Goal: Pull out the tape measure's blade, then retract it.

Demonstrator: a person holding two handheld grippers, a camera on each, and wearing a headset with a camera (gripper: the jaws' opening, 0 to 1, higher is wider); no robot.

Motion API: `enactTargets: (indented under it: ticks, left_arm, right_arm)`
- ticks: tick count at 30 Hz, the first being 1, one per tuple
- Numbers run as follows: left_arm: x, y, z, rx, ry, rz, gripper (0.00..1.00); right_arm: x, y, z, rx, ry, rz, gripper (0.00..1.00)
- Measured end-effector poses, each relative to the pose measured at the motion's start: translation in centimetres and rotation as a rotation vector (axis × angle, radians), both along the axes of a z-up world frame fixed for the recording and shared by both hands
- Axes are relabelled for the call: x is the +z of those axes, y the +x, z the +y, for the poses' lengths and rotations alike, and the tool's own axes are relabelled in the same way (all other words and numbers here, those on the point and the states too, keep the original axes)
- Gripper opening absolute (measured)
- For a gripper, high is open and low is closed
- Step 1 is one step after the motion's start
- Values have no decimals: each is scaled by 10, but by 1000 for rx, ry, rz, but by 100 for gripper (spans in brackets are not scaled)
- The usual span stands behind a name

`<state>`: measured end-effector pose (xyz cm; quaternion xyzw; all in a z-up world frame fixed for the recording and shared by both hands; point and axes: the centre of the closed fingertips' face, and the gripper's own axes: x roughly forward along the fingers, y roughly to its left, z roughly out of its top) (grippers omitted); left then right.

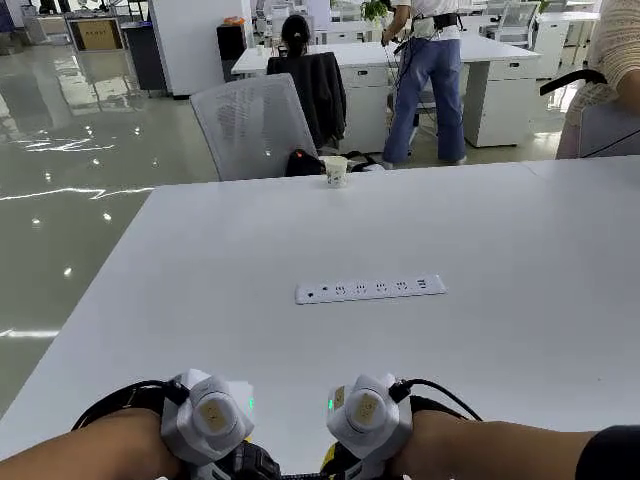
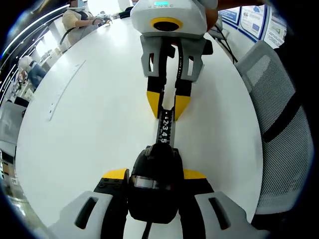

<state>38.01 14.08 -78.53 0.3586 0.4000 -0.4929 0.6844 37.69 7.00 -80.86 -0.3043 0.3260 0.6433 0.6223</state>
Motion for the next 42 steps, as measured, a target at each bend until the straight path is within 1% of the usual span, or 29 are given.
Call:
enactTargets:
  ticks: [12,23,42]
  left_arm:
    - [0,0,0,0,-1,-2,34]
    - [0,0,-1,4,0,-6,34]
    - [1,0,-2,9,-4,-10,34]
  right_arm:
    - [-1,2,-8,-11,-10,5,11]
    - [-2,2,-14,-9,-17,-2,11]
    - [-3,5,-25,-19,-15,1,11]
